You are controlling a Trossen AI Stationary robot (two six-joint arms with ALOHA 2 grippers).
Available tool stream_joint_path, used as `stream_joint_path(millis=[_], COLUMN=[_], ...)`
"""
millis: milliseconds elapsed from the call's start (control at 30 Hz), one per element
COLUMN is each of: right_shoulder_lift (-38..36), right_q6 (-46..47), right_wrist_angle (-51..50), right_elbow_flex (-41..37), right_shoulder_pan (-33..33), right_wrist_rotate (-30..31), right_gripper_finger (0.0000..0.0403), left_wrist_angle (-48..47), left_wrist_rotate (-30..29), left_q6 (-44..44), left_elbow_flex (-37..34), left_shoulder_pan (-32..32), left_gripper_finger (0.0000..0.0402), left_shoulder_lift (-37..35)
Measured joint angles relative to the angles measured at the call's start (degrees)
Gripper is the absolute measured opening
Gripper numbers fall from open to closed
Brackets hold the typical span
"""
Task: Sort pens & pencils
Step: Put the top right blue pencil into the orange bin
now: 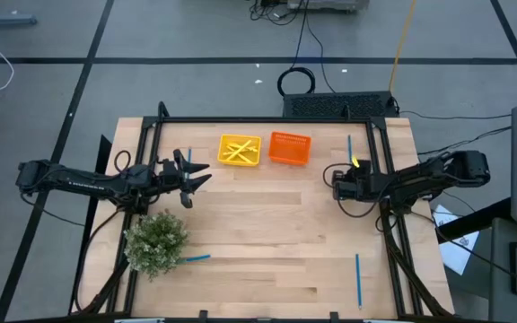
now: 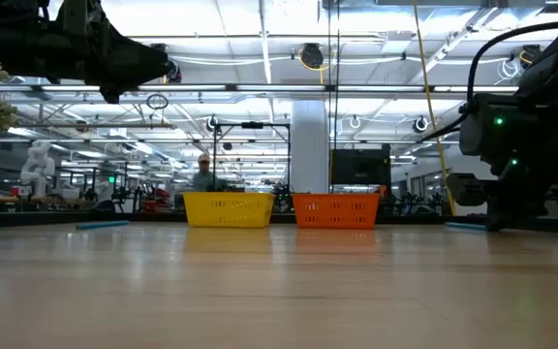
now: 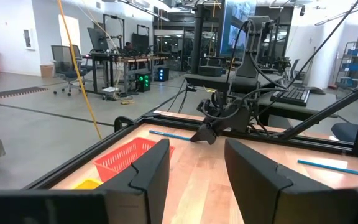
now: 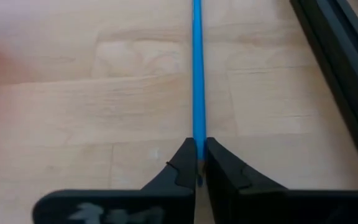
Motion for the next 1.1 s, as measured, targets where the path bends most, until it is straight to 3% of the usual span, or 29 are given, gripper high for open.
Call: stream_joint_path(millis=[600,1100], right_shoulder_lift=[-6.65,-13.37], right_q6=[-0.02,-0.64], right_wrist_angle=[-7.55,-9.5], right_elbow_flex=[3.32,3.43], right_shoulder_pan=[7.37,11.37], right_wrist_rotate=[-5.41,1.84], right_gripper_finger=[0.0,0.0004], left_wrist_angle=[-0.42,-1.27], left_wrist_rotate=[0.02,0.04], left_q6=[0.04,0.09], left_elbow_flex=[0.0,0.0], left_shoulder_pan=[-0.02,0.0], left_gripper_finger=[0.0159,0.0159], left_shoulder_lift=[0.0,-0.02])
